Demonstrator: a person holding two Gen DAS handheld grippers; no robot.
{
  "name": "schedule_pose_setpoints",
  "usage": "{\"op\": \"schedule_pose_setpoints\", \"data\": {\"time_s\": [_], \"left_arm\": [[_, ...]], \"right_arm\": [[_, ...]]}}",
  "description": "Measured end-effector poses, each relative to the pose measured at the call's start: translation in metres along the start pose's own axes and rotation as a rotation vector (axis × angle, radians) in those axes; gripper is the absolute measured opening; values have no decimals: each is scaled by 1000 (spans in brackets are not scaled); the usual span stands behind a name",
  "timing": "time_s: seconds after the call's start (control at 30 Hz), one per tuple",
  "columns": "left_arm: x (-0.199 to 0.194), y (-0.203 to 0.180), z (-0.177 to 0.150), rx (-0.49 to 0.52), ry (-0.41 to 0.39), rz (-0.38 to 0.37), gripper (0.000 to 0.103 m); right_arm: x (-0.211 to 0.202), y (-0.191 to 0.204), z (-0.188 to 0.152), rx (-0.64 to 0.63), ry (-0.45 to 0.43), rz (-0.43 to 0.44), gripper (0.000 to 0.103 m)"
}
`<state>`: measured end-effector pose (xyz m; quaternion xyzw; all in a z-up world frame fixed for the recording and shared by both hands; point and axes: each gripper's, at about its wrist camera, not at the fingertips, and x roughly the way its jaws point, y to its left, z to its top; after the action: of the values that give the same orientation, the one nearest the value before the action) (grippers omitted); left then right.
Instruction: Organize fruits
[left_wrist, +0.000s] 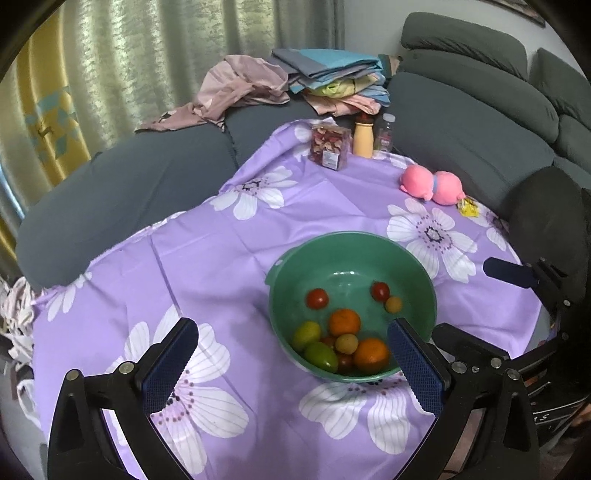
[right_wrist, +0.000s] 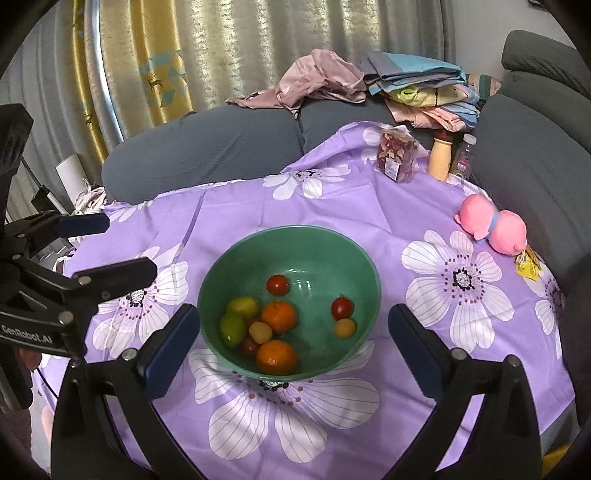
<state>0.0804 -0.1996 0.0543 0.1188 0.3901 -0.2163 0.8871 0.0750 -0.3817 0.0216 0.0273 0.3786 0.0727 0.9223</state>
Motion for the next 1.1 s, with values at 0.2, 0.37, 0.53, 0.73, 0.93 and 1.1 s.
{"op": "schedule_pose_setpoints", "data": {"time_s": [0.2,0.37,0.53,0.73,0.93,1.1], "left_arm": [[-3,-1,2,1,-1,13,102],[-7,-5,4,16,-15,58,102],[-5,-5,5,24,-6,81,102],[-2,-3,5,23,1,90,102],[-1,-3,5,22,5,90,102],[1,-4,5,28,8,90,102]], "right_arm": [[-6,-1,5,-8,-5,2,103],[-10,-3,6,-3,-11,-2,103],[-12,-4,7,-4,-15,-7,103],[-14,-4,8,-10,-17,-6,103],[-13,-4,8,-11,-16,-6,103],[-13,-4,8,-9,-15,-9,103]]}}
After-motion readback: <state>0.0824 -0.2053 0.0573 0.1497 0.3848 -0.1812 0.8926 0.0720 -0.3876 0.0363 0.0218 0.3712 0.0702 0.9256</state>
